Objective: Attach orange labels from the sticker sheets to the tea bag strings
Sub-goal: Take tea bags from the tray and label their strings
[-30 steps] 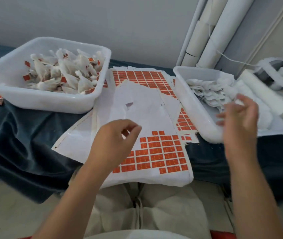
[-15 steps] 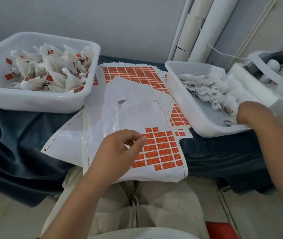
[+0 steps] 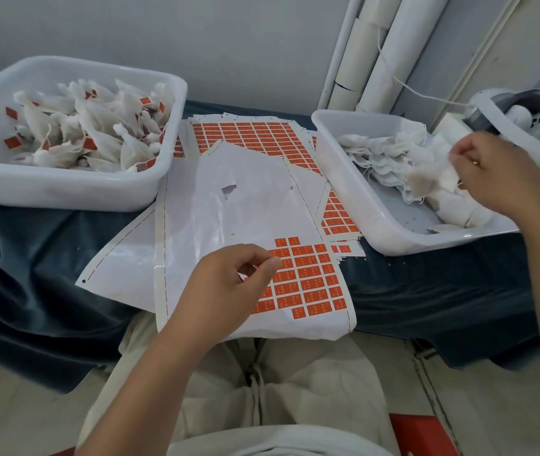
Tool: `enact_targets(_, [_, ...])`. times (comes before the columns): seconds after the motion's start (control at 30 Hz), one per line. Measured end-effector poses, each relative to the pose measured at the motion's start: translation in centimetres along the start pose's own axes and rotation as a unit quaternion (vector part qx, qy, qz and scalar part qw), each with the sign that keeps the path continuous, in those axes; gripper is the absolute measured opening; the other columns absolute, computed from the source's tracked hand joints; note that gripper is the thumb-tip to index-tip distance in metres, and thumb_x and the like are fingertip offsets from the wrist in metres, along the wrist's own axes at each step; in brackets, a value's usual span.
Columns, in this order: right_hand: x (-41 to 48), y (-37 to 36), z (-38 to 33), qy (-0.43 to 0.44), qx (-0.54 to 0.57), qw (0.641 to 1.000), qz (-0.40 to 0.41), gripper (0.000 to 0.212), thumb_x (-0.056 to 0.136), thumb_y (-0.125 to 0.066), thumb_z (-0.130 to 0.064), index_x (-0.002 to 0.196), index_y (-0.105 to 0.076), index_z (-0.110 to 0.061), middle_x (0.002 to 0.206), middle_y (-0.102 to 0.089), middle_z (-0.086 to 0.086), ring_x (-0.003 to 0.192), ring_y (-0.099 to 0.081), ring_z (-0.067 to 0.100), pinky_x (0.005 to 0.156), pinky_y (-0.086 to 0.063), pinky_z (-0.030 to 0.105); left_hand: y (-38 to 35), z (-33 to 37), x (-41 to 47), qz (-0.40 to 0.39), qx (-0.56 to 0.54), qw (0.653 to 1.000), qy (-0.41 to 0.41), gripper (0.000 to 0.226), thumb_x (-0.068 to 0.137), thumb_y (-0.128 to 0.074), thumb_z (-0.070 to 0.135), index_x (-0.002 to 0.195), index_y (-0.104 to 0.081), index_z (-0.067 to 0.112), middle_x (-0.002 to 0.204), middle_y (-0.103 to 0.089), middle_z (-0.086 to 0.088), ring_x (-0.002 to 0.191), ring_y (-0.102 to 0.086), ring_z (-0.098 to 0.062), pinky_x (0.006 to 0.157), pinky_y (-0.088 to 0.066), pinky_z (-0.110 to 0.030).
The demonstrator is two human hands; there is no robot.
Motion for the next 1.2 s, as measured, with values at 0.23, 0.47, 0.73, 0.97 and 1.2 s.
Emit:
enact_targets(0.23, [-5.5, -1.1, -11.0, 0.164, 0.1, 0.977, -0.093, 0.008, 0.105, -0.056, -0.039, 0.106, -0.059, -0.046, 0.096, -0.066, -0.027, 0.07, -0.066, -0.008, 0.065, -0.043, 0.025, 0.2, 0.9, -0.3, 0.037, 0.037, 0.998, -0.019, 0.01, 0.098, -0.057, 0.052, 0.108, -0.061, 0.051, 0.095, -0.066, 0.033, 0.096, -0.062, 0.015, 0.067, -0.056, -0.008])
enact_targets(0.47, [-10.5, -6.4, -17.6, 0.188, 0.174, 0.93, -0.263, 0.012, 0.105, -0.055, -0.04, 0.105, -0.061, -0.051, 0.093, -0.074, -0.021, 0.082, -0.072, 0.0, 0.065, -0.055, 0.021, 0.4, 2.3, -1.0, 0.088, 0.046, 0.993, -0.063, 0.045, 0.097, -0.058, 0.061, 0.139, -0.053, 0.047, 0.131, -0.061, 0.026, 0.113, -0.059, 0.008, 0.091, -0.058, -0.023])
enact_targets(0.73, [-13.2, -10.3, -17.7, -0.011, 0.492, 0.848, -0.196, 0.021, 0.099, -0.06, -0.028, 0.104, -0.078, -0.038, 0.099, -0.079, -0.006, 0.093, -0.079, 0.017, 0.078, -0.065, 0.032, 0.3, 3.9, -1.8, 0.086, 0.113, 0.98, -0.137, 0.07, 0.085, -0.07, 0.07, 0.142, -0.057, 0.032, 0.144, -0.057, 0.016, 0.13, -0.051, -0.001, 0.106, -0.041, -0.015])
enact_targets(0.97, [-14.4, -11.3, -16.1, -0.083, 0.539, 0.82, -0.173, 0.021, 0.1, -0.062, -0.026, 0.101, -0.082, -0.034, 0.106, -0.079, -0.005, 0.1, -0.077, 0.018, 0.094, -0.062, 0.045, 1.2, 4.5, -1.5, 0.069, 0.185, 0.964, -0.179, 0.03, 0.095, -0.059, 0.022, 0.117, -0.078, 0.017, 0.091, -0.079, 0.001, 0.075, -0.072, -0.014, 0.069, -0.036, -0.005])
enact_targets(1.2, [-17.0, -12.3, -16.9, -0.069, 0.577, 0.789, -0.2, 0.08, 0.07, -0.061, -0.094, 0.13, -0.069, -0.042, 0.126, -0.069, -0.014, 0.121, -0.067, 0.016, 0.099, -0.056, 0.043, 0.7, 2.8, -1.2, -0.021, -0.005, 0.996, -0.082, 0.036, 0.108, -0.053, 0.016, 0.11, -0.07, 0.048, 0.098, -0.071, 0.026, 0.091, -0.068, -0.003, 0.071, -0.054, -0.018])
Point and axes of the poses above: each hand's wrist, its own x-axis towards the middle knuckle, its own y-axis out of the back of the hand, z = x × y, the point moved 5 cm from there along x, towards the middle knuckle
